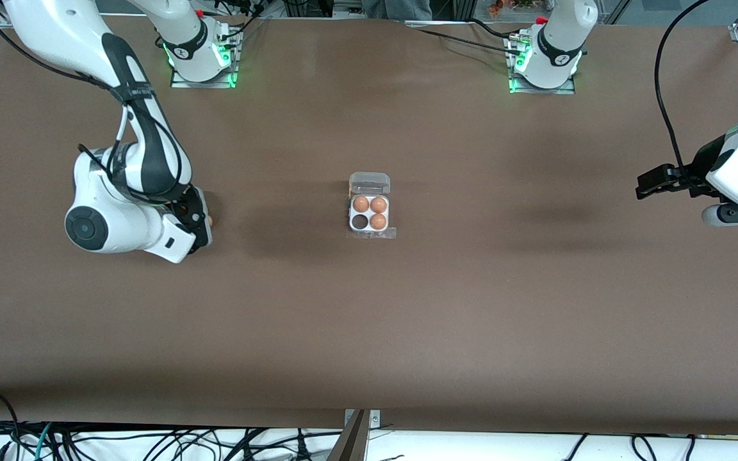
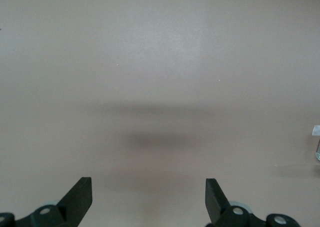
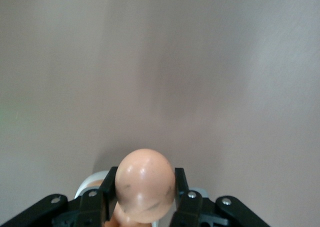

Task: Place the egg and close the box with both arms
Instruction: 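Carry the egg with the right gripper to the clear carton, then lower the egg into the empty carton slot and open the right gripper, then withdraw the right gripper while the left gripper reaches the carton lid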

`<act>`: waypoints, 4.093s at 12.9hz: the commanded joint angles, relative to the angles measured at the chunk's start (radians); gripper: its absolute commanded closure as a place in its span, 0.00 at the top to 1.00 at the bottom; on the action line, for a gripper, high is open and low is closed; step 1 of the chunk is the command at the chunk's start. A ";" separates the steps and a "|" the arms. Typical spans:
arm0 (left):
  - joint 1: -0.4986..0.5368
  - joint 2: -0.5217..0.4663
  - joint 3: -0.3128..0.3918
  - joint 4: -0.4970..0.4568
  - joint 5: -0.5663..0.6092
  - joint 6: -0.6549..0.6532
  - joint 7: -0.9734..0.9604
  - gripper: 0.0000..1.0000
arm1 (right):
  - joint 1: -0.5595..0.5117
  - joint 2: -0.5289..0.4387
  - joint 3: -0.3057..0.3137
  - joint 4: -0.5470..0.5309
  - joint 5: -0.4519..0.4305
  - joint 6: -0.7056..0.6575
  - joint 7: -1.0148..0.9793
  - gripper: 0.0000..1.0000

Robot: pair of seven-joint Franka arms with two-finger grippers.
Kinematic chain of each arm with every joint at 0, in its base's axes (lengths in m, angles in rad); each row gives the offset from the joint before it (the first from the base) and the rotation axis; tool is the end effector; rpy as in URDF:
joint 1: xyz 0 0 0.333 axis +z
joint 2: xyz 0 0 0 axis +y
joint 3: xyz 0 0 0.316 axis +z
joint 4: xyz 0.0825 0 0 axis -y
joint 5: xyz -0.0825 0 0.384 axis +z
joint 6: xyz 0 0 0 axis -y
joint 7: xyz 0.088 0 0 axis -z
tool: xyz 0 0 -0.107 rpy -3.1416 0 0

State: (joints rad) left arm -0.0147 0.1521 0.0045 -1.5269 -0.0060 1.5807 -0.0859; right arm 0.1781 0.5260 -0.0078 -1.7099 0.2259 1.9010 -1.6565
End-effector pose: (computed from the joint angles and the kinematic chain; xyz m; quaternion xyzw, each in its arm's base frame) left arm 0.5971 -0.0069 0.5583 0.9981 0.0380 -0.0492 0.0003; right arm 0.6202 0.1236 0.2642 -0.6412 -0.7430 0.0563 0.1835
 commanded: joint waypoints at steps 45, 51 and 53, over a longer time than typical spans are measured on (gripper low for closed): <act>-0.177 0.041 -0.014 0.019 -0.002 -0.018 -0.102 1.00 | 0.241 0.301 0.069 0.036 1.342 0.096 -0.810 1.00; -0.319 0.102 -0.014 0.024 -0.142 -0.011 -0.254 1.00 | 0.177 0.296 0.035 0.177 1.139 -0.031 -0.625 1.00; -0.387 0.138 -0.014 0.025 -0.175 -0.007 -0.345 1.00 | 0.118 0.287 0.034 0.240 0.962 -0.091 -0.487 1.00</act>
State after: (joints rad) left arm -0.3425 0.2499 -0.0196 -1.5270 -0.1494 1.5779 -0.3526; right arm 0.3454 0.8271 0.0241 -1.5210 1.3129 1.8695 -2.2544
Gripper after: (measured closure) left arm 0.000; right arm 0.000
